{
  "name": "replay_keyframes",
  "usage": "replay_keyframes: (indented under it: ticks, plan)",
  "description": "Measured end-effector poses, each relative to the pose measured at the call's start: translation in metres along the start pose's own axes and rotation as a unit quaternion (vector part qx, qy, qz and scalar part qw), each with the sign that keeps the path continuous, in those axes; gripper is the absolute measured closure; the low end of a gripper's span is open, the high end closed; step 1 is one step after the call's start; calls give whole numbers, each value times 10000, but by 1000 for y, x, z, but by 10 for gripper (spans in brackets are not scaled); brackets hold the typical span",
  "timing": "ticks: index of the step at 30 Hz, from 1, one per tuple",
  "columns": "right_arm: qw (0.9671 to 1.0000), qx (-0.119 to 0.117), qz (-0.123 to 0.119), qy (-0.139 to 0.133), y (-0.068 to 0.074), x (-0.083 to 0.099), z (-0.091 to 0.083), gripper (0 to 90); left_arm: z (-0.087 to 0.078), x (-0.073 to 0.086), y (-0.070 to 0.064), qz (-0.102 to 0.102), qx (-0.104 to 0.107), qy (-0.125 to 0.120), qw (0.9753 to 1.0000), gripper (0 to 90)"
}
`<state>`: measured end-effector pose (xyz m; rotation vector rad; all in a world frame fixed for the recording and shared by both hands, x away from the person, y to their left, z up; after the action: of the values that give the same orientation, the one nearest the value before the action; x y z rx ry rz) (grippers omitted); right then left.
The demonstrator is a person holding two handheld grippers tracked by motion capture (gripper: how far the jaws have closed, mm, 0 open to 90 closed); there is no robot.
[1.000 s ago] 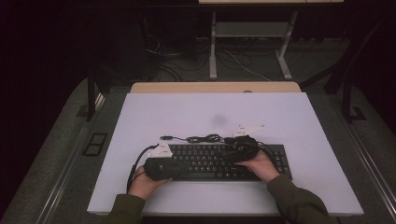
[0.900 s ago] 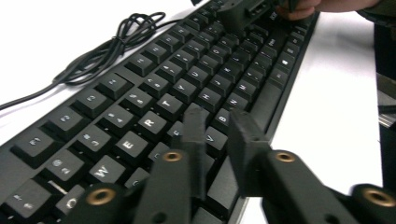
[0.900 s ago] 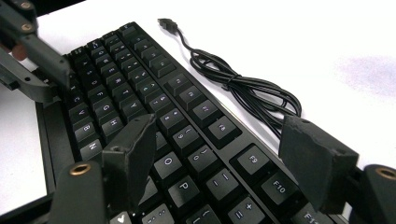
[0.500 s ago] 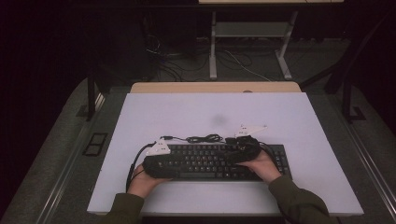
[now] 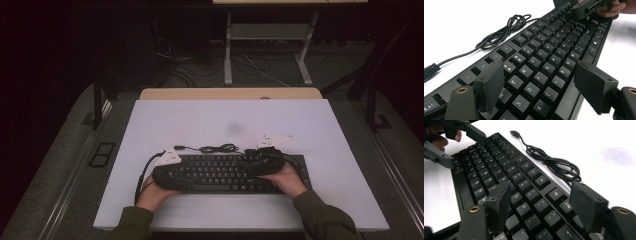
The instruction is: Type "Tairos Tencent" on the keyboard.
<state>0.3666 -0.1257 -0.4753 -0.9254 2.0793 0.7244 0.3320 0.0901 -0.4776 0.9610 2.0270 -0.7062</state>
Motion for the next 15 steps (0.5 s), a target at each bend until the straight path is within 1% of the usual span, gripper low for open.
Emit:
replay_keyframes:
  ticks: [3,7,8,11,12,15]
  plan:
    - [9999,-93,56,-21,1,2,-7,399,0,0,0,-7,-3,0,10000,217]
    - [9998,-180,84,17,3,5,-15,445,1,1,0,-8,-10,24,10000,211]
    - [9999,-162,58,15,3,6,-16,455,1,1,0,-3,-4,39,10000,210]
    - [9998,-211,38,63,5,10,-20,499,2,1,0,24,4,52,10000,209]
    - [9997,-245,11,69,6,11,-21,531,2,1,0,19,0,48,10000,208]
    - [9996,-271,-13,94,8,13,-24,575,2,2,-1,0,4,49,10000,207]
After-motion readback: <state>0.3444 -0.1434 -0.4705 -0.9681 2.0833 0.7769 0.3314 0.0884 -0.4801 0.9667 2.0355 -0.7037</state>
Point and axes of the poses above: each handheld gripper's, and its own axes: z roughly forward along the jaws, x roughly out of its underside, y roughly to its left, the point moved 8 cm from there along z, roughly forward along the jaws, and after that the axes turned 1 degree about y, right-handed, at the moved point
